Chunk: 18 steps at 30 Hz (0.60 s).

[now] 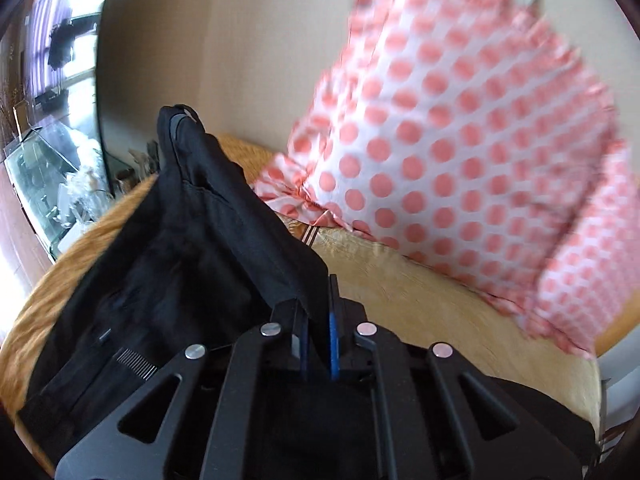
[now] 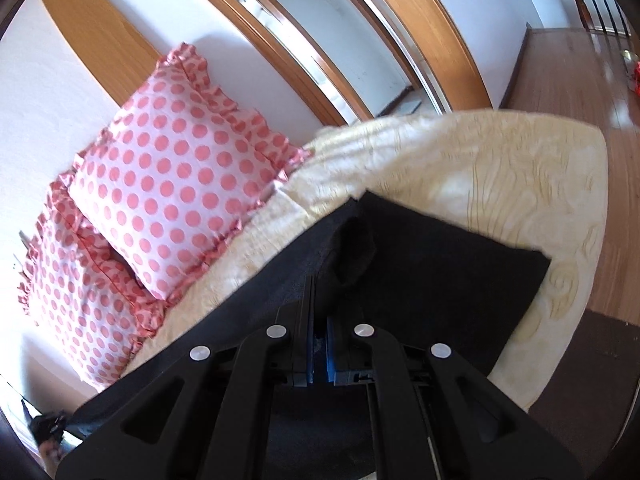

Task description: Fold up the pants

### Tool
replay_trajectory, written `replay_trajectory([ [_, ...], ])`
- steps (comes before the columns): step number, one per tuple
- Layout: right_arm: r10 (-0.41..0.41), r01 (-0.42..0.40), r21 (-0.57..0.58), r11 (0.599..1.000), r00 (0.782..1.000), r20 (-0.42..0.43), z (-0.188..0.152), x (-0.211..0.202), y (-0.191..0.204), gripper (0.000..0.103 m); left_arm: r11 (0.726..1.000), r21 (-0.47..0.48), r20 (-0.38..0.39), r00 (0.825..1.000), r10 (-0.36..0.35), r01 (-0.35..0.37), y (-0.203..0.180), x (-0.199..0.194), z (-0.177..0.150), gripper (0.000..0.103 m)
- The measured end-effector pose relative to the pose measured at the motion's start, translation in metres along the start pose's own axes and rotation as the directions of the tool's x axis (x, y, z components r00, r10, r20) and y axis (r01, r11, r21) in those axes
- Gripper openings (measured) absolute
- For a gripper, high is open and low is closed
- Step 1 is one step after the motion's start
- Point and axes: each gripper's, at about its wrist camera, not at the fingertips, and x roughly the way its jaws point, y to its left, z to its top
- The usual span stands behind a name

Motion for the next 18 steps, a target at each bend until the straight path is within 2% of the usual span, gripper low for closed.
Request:
replay_trajectory([
  [3,0.001,-0.001,0.002,1.0,1.0,0.029,0.007,-0.008,-0.003,0.004,1.0,0.01,0.09,0.996,-0.021,0.02,0.013,-0.068,-0.037,0.007],
  [8,-0.019,0.018,0.017,1.0,0.999,0.04,0.013,-0.012,-0.016,0.004,1.0,-0.004,0.164,0.986,0.013,-0.012,0.034,-0.119,-0.102,0.007],
  [10,-0.028,0.028,0.018,0.999,0.999,0.03,0.012,-0.011,-0.02,0.004,0.999,-0.014,0.171,0.984,0.054,-0.052,0.039,-0.125,-0.13,0.007],
  [12,-0.036,0.036,0.02,0.999,0.999,0.025,0.01,-0.011,-0.024,0.004,0.996,-0.048,0.134,0.988,0.081,-0.076,0.049,-0.119,-0.156,0.006],
  [15,-0.052,0.052,0.023,0.998,0.999,0.012,0.007,-0.009,-0.03,0.004,0.99,-0.069,0.118,0.985,0.13,-0.122,0.059,-0.111,-0.18,0.006],
  [17,-0.063,0.063,0.026,0.998,0.998,-0.002,0.005,-0.007,-0.034,0.004,0.989,-0.076,0.104,0.985,0.136,-0.129,0.065,-0.107,-0.188,0.008],
  [18,-0.065,0.065,0.029,0.997,0.998,-0.007,0.004,-0.007,-0.035,0.004,0.989,-0.09,0.097,0.987,0.13,-0.122,0.068,-0.106,-0.189,0.014],
])
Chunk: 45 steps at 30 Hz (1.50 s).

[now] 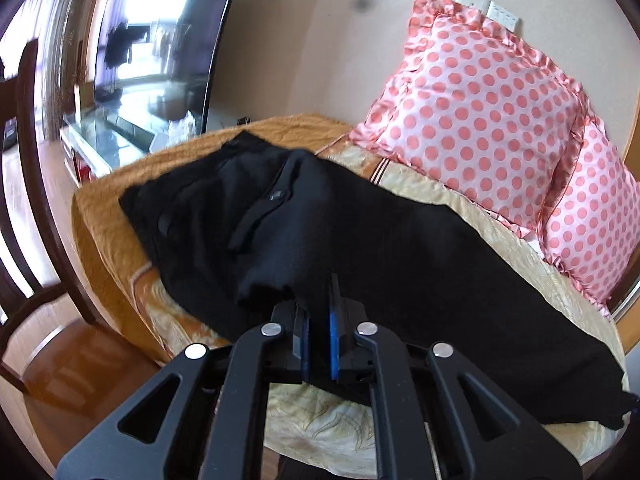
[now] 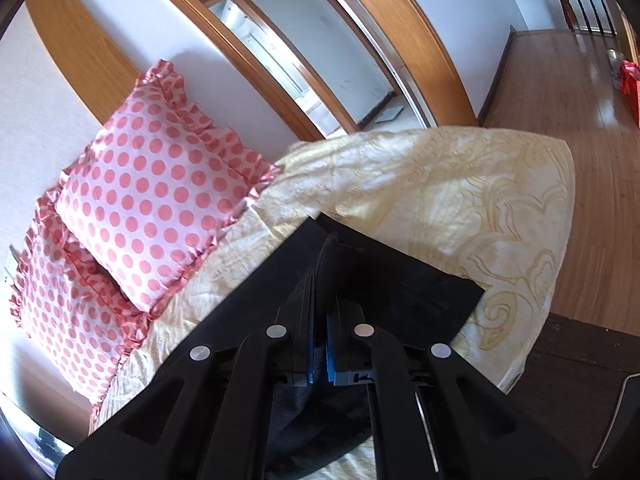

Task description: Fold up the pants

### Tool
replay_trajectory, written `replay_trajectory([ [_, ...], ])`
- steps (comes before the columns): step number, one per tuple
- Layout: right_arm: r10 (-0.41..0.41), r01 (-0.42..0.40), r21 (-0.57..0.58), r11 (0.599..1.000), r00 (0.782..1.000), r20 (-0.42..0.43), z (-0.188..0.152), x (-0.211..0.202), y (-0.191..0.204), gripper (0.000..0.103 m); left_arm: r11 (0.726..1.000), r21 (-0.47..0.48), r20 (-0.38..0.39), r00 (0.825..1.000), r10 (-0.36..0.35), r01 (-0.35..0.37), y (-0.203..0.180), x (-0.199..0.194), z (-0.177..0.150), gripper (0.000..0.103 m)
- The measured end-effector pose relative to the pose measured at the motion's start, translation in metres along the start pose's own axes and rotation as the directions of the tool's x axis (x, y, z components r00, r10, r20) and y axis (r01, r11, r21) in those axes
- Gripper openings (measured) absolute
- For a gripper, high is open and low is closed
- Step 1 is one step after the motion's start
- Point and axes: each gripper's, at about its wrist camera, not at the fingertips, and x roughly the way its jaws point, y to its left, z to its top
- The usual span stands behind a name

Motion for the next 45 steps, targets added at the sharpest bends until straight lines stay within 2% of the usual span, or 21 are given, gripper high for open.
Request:
replay_trajectory([
  [1,-0.002,0.002,0.005,1.0,1.0,-0.005,-0.001,0.0,-0.002,0.004,1.0,-0.019,-0.006,1.0,-0.009,0.009,0.003,0.001,0.0,0.029],
  [2,-0.001,0.001,0.008,1.0,1.0,-0.008,-0.002,0.0,-0.003,0.004,0.998,-0.055,-0.007,1.0,-0.009,0.008,0.009,0.002,0.002,0.04],
  [3,-0.001,0.001,0.012,1.0,1.0,-0.01,-0.002,0.0,-0.004,0.004,0.997,-0.077,-0.004,1.0,-0.015,0.015,0.012,0.002,0.003,0.058],
  [4,-0.001,0.001,0.018,1.0,1.0,-0.014,-0.002,-0.001,-0.006,0.004,0.992,-0.119,0.004,1.0,-0.028,0.028,0.019,0.001,0.005,0.064],
  [7,0.002,-0.001,0.029,1.0,1.0,-0.019,-0.002,-0.001,-0.009,0.004,0.977,-0.209,0.01,0.999,-0.041,0.042,0.038,-0.002,0.01,0.076],
  [11,0.001,0.0,0.05,0.999,1.0,-0.02,-0.002,0.002,-0.012,0.004,0.947,-0.305,-0.029,0.993,-0.113,0.099,0.062,0.007,0.016,0.078],
  [14,-0.005,0.006,0.051,0.999,1.0,-0.022,-0.003,0.003,-0.011,0.004,0.932,-0.341,-0.032,0.99,-0.14,0.121,0.07,0.011,0.021,0.078],
  [18,-0.011,0.012,0.053,0.999,1.0,-0.028,-0.004,0.002,-0.012,0.004,0.904,-0.408,-0.026,0.988,-0.15,0.127,0.081,0.012,0.029,0.076],
  [21,-0.021,0.023,0.048,0.999,0.999,-0.033,-0.005,0.003,-0.013,0.004,0.878,-0.453,0.019,0.987,-0.162,0.153,0.095,0.004,0.034,0.075],
  [23,-0.028,0.029,0.043,0.999,0.999,-0.035,-0.006,0.004,-0.013,0.004,0.882,-0.449,0.012,0.988,-0.156,0.144,0.1,0.007,0.04,0.075],
  [26,-0.028,0.03,0.048,0.998,0.999,-0.039,-0.007,0.007,-0.012,0.004,0.893,-0.434,-0.046,0.988,-0.149,0.114,0.102,0.026,0.047,0.066],
  [32,-0.028,0.03,0.052,0.998,0.999,-0.041,-0.007,0.008,-0.012,0.004,0.889,-0.452,-0.092,0.987,-0.134,0.078,0.103,0.037,0.044,0.064],
  [33,-0.026,0.029,0.053,0.998,0.999,-0.042,-0.007,0.008,-0.012,0.004,0.884,-0.463,-0.104,0.985,-0.135,0.072,0.105,0.036,0.042,0.06],
  [37,-0.029,0.031,0.042,0.999,0.999,-0.037,-0.008,0.007,-0.011,0.004,0.862,-0.501,-0.125,0.979,-0.163,0.08,0.107,0.033,0.039,0.06],
  [41,-0.025,0.027,0.052,0.998,0.999,-0.048,-0.01,0.012,-0.013,0.004,0.87,-0.49,-0.125,0.983,-0.138,0.059,0.108,0.044,0.048,0.054],
  [42,-0.025,0.028,0.05,0.998,0.999,-0.048,-0.011,0.012,-0.013,0.004,0.872,-0.487,-0.121,0.985,-0.122,0.048,0.109,0.045,0.05,0.042],
  [43,-0.026,0.028,0.048,0.998,0.999,-0.047,-0.011,0.012,-0.014,0.004,0.879,-0.475,-0.118,0.988,-0.1,0.032,0.109,0.047,0.053,0.011],
  [45,-0.024,0.026,0.048,0.998,0.999,-0.048,-0.011,0.013,-0.014,0.004,0.9,-0.436,-0.115,0.991,-0.068,0.011,0.112,0.048,0.06,0.007],
])
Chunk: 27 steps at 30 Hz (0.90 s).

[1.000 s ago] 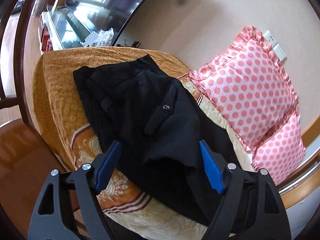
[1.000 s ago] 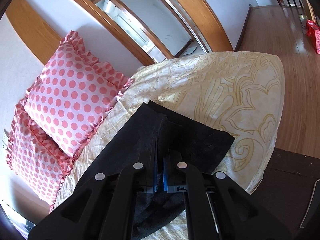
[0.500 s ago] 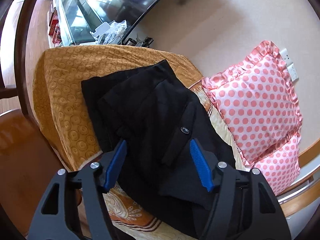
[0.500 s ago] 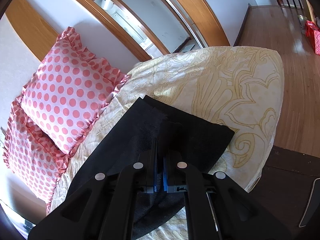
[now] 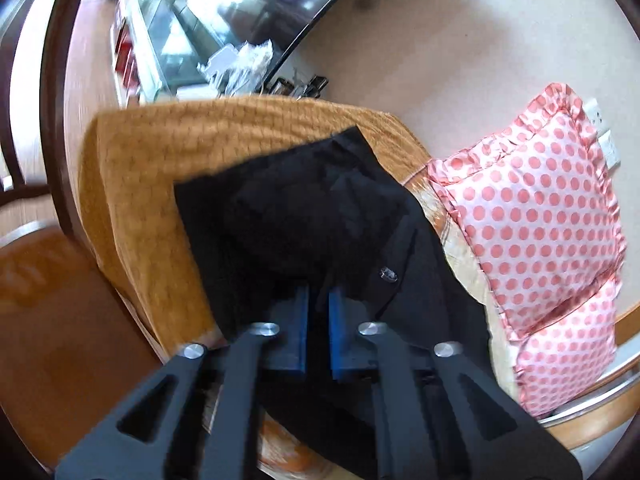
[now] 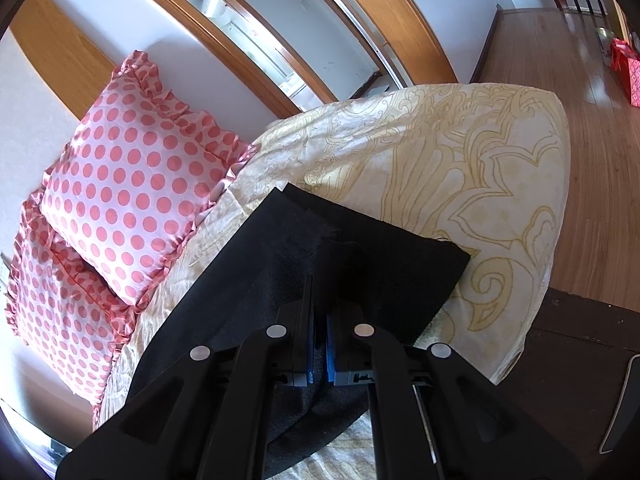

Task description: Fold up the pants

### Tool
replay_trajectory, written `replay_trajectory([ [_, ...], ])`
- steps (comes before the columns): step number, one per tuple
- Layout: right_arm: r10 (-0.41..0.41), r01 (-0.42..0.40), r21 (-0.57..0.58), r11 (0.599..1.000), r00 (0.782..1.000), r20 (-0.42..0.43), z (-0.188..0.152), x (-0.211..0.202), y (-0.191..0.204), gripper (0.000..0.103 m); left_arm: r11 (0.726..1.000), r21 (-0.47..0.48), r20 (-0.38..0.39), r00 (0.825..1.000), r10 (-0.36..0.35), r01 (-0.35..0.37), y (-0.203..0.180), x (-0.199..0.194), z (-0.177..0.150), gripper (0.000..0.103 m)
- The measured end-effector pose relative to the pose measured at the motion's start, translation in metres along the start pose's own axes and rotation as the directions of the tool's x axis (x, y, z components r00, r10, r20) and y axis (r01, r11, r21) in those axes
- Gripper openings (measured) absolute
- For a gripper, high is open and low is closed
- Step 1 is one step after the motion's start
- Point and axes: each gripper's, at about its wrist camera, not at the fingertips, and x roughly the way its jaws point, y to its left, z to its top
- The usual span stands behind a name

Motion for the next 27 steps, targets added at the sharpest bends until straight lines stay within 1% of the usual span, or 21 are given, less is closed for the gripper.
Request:
replay_trajectory([
  [2,-0.001,0.001,-0.011,1.0,1.0,0.003,0.0,-0.001,0.001,0.004,0.999,0.041,0.047,0.999,0.016,-0.018,0.0,-0.011,0.009,0.006],
  [4,-0.001,0.001,-0.022,1.0,1.0,0.011,0.001,-0.002,0.003,0.004,0.994,0.092,0.12,0.991,0.054,-0.065,0.0,-0.028,0.016,0.006],
  [5,-0.001,0.001,-0.026,1.0,1.0,0.017,0.001,-0.003,0.004,0.004,0.992,0.101,0.12,0.991,0.058,-0.07,0.001,-0.029,0.017,0.006],
  [6,-0.006,0.007,-0.028,1.0,1.0,0.02,0.001,-0.004,0.004,0.004,0.989,0.113,0.102,0.991,0.082,-0.093,0.004,-0.024,0.018,0.006],
  [7,-0.007,0.007,-0.027,1.0,1.0,0.021,0.002,-0.003,0.004,0.004,0.984,0.126,0.088,0.99,0.114,-0.124,0.005,-0.018,0.017,0.006],
  [8,-0.01,0.01,-0.024,1.0,1.0,0.018,0.002,-0.002,0.003,0.004,0.973,0.155,0.07,0.984,0.162,-0.171,0.006,-0.007,0.013,0.006],
  [9,-0.014,0.015,-0.022,1.0,1.0,0.015,0.001,-0.002,0.003,0.004,0.963,0.182,0.068,0.979,0.191,-0.2,0.005,0.0,0.01,0.009],
  [10,-0.02,0.02,-0.021,1.0,1.0,0.01,0.001,-0.001,0.002,0.004,0.946,0.225,0.095,0.972,0.215,-0.231,0.0,0.001,0.005,0.014],
  [11,-0.024,0.024,-0.02,1.0,1.0,0.005,0.0,-0.001,0.001,0.004,0.938,0.243,0.105,0.968,0.227,-0.246,-0.003,-0.001,0.003,0.016],
  [12,-0.024,0.024,-0.016,1.0,1.0,0.003,0.0,-0.002,0.0,0.004,0.935,0.249,0.12,0.966,0.231,-0.254,-0.007,-0.006,0.002,0.029],
  [13,-0.02,0.02,-0.012,1.0,1.0,0.002,0.0,-0.003,-0.001,0.004,0.935,0.248,0.133,0.965,0.228,-0.255,-0.01,-0.01,0.0,0.048],
  [15,-0.009,0.009,-0.007,1.0,1.0,0.004,0.001,-0.007,-0.002,0.004,0.934,0.264,0.182,0.963,0.197,-0.241,-0.02,-0.026,-0.007,0.067],
  [16,-0.006,0.006,-0.009,1.0,1.0,0.004,0.002,-0.008,-0.002,0.004,0.928,0.284,0.206,0.961,0.186,-0.241,-0.027,-0.032,-0.012,0.07],
  [17,-0.004,0.004,-0.017,1.0,1.0,0.002,0.004,-0.008,0.0,0.004,0.916,0.324,0.225,0.96,0.168,-0.236,-0.038,-0.038,-0.019,0.072],
  [19,-0.003,0.003,-0.034,0.999,1.0,0.004,0.008,-0.008,0.003,0.004,0.898,0.395,0.22,0.969,0.109,-0.191,-0.058,-0.043,-0.033,0.084],
  [20,-0.002,0.003,-0.045,0.999,1.0,0.012,0.01,-0.011,0.006,0.004,0.885,0.445,0.187,0.981,0.056,-0.136,-0.072,-0.042,-0.043,0.085],
  [22,-0.032,0.034,-0.075,0.997,0.999,0.032,0.011,-0.018,0.01,0.004,0.854,0.519,0.094,0.995,-0.021,-0.031,-0.093,-0.035,-0.06,0.086],
  [23,-0.062,0.065,-0.086,0.994,0.997,0.041,0.009,-0.023,0.01,0.004,0.83,0.557,0.028,0.998,-0.057,0.032,-0.105,-0.028,-0.073,0.086],
  [24,-0.08,0.084,-0.085,0.993,0.996,0.043,0.007,-0.026,0.006,0.004,0.81,0.582,-0.016,0.997,-0.077,0.072,-0.113,-0.023,-0.082,0.086],
  [25,-0.094,0.096,-0.078,0.992,0.995,0.04,0.004,-0.028,0.001,0.004,0.779,0.616,-0.07,0.993,-0.099,0.121,-0.123,-0.016,-0.095,0.086],
  [27,-0.115,0.115,-0.079,0.99,0.993,0.008,-0.003,-0.023,-0.008,0.004,0.735,0.659,-0.124,0.987,-0.104,0.16,-0.135,-0.004,-0.112,0.086],
])
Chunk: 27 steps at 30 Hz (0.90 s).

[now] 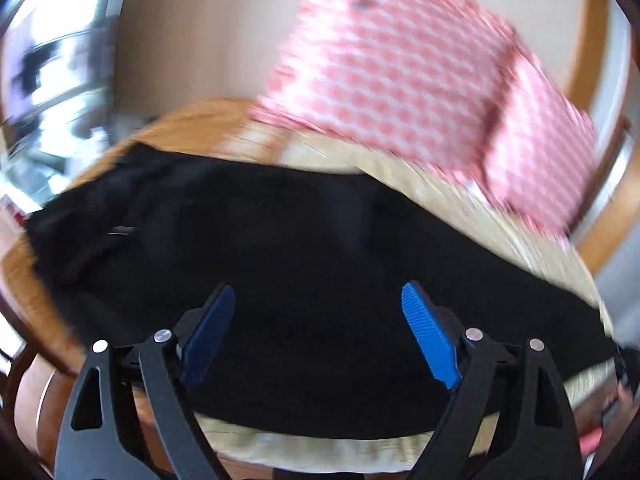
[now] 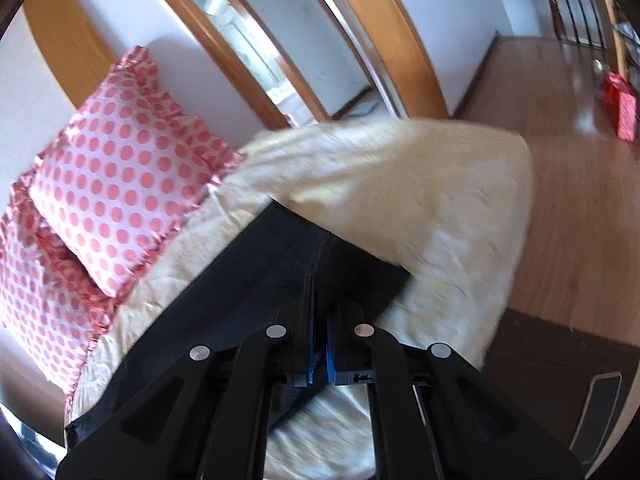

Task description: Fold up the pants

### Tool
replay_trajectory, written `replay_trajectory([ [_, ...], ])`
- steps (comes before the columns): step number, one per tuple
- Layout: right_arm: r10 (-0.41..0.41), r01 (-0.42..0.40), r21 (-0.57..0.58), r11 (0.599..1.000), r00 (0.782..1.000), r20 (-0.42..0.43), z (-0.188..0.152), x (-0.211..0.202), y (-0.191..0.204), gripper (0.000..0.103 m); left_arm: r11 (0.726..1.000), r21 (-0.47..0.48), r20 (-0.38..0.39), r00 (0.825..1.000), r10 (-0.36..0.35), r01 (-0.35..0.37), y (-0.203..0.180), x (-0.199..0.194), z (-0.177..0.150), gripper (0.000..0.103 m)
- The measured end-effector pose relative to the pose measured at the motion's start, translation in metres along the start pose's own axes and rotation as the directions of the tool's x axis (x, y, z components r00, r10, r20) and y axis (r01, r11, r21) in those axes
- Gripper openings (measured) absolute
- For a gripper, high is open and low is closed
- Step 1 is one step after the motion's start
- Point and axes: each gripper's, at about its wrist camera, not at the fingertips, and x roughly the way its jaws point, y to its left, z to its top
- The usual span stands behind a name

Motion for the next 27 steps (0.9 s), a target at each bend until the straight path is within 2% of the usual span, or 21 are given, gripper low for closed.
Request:
replay_trajectory([
  [3,-0.024,0.024,-0.052,0.998,1.0,0.006,0.0,-0.004,0.004,0.006,0.997,0.067,-0.075,0.996,-0.041,0.046,-0.018,0.026,-0.007,0.086],
  [4,-0.048,0.048,-0.076,0.996,0.999,0.012,0.001,-0.007,0.007,0.015,0.996,0.069,-0.098,0.994,-0.053,0.06,-0.02,0.032,-0.009,0.086],
  [5,-0.09,0.093,-0.107,0.99,0.995,0.041,0.002,-0.013,0.011,0.031,0.995,0.07,-0.109,0.992,-0.064,0.072,-0.019,0.036,-0.012,0.086],
  [6,-0.123,0.132,-0.128,0.983,0.99,0.07,0.004,-0.019,0.012,0.042,0.994,0.072,-0.11,0.992,-0.069,0.077,-0.019,0.039,-0.014,0.086],
  [7,-0.152,0.166,-0.143,0.976,0.983,0.105,0.005,-0.026,0.014,0.059,0.994,0.076,-0.101,0.993,-0.068,0.076,-0.022,0.04,-0.017,0.088],
  [9,-0.137,0.168,-0.205,0.964,0.978,0.157,0.007,-0.041,0.028,0.06,0.993,0.07,-0.075,0.993,-0.094,0.099,-0.021,0.041,-0.021,0.091],
  [11,-0.038,0.082,-0.319,0.944,0.989,0.144,0.005,-0.048,0.061,0.059,0.992,0.059,-0.059,0.992,-0.111,0.115,-0.021,0.04,-0.022,0.093],
  [12,0.038,0.005,-0.383,0.924,0.994,0.104,0.002,-0.049,0.083,0.059,0.991,0.057,-0.051,0.992,-0.114,0.117,-0.022,0.039,-0.022,0.094],
  [13,0.143,-0.117,-0.461,0.88,0.989,0.021,-0.006,-0.045,0.115,0.059,0.991,0.058,-0.047,0.992,-0.114,0.117,-0.022,0.039,-0.022,0.094],
  [14,0.208,-0.201,-0.503,0.84,0.977,-0.043,-0.013,-0.042,0.139,0.059,0.992,0.058,-0.044,0.993,-0.113,0.115,-0.024,0.04,-0.022,0.095],
  [15,0.285,-0.315,-0.552,0.772,0.948,-0.142,-0.026,-0.035,0.173,0.059,0.992,0.059,-0.035,0.994,-0.107,0.109,-0.025,0.04,-0.023,0.096],
  [16,0.344,-0.425,-0.587,0.689,0.905,-0.251,-0.043,-0.027,0.21,0.059,0.993,0.063,-0.029,0.995,-0.099,0.101,-0.027,0.04,-0.024,0.096],
  [18,0.407,-0.603,-0.605,0.521,0.798,-0.445,-0.081,-0.014,0.277,0.059,0.994,0.078,-0.021,0.997,-0.077,0.079,-0.03,0.039,-0.027,0.096],
  [19,0.413,-0.673,-0.602,0.429,0.739,-0.532,-0.102,-0.008,0.31,0.059,0.994,0.083,-0.017,0.998,-0.066,0.068,-0.032,0.039,-0.027,0.096],
  [20,0.403,-0.722,-0.602,0.341,0.69,-0.601,-0.125,-0.003,0.341,0.059,0.995,0.088,-0.011,0.999,-0.052,0.053,-0.033,0.038,-0.029,0.096],
  [22,0.37,-0.782,-0.589,0.206,0.619,-0.693,-0.162,0.004,0.386,0.056,0.995,0.088,-0.003,0.999,-0.047,0.047,-0.034,0.036,-0.033,0.097],
  [23,0.336,-0.815,-0.564,0.132,0.572,-0.748,-0.185,0.012,0.411,0.051,0.995,0.088,0.002,0.999,-0.05,0.05,-0.035,0.034,-0.035,0.097],
  [24,0.297,-0.834,-0.545,0.087,0.544,-0.785,-0.203,0.019,0.43,0.048,0.995,0.089,0.005,0.999,-0.05,0.049,-0.036,0.032,-0.036,0.097],
  [25,0.241,-0.846,-0.531,0.047,0.525,-0.816,-0.223,0.03,0.45,0.045,0.995,0.091,0.011,0.999,-0.05,0.049,-0.036,0.03,-0.037,0.097],
  [27,0.17,-0.842,-0.539,0.002,0.532,-0.83,-0.248,0.045,0.471,0.042,0.995,0.091,0.023,0.998,-0.053,0.051,-0.036,0.026,-0.039,0.097],
])
